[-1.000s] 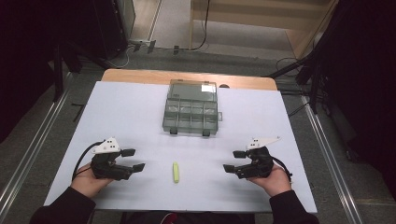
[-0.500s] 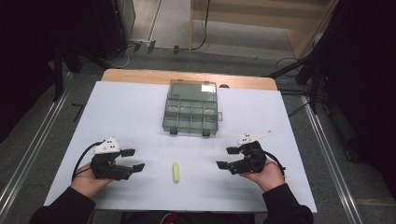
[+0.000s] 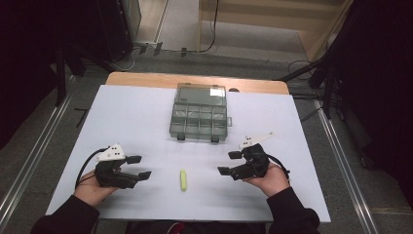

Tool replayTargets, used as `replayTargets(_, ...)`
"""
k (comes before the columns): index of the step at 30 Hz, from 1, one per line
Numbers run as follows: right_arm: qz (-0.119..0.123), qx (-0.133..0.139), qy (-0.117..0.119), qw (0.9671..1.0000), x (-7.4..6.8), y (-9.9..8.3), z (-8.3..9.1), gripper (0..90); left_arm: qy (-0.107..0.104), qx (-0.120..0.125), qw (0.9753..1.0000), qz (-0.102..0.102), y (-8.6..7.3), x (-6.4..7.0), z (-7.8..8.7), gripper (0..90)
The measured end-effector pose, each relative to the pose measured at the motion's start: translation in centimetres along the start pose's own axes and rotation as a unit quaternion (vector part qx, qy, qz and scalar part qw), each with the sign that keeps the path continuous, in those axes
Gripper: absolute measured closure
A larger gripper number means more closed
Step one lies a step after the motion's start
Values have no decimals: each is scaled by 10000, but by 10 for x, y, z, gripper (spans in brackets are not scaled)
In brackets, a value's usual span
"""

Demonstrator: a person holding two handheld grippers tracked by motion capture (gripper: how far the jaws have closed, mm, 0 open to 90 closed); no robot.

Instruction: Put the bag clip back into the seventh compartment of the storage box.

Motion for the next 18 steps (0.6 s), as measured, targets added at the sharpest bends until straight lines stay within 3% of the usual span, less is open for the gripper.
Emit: replayTargets(18,152,-231,208,9994,-16,15,-34,256,-31,7,10000,-29,0,1,0,271)
Point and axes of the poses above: each handheld gripper's, and its own axes: z roughly backward along the jaws, y roughly out of its top, x roughly to its right, the point moved 8 cm from there along -z, roughly forward along the jaws, and after that the axes turned 6 degrees about y, right-handed, at the moved point
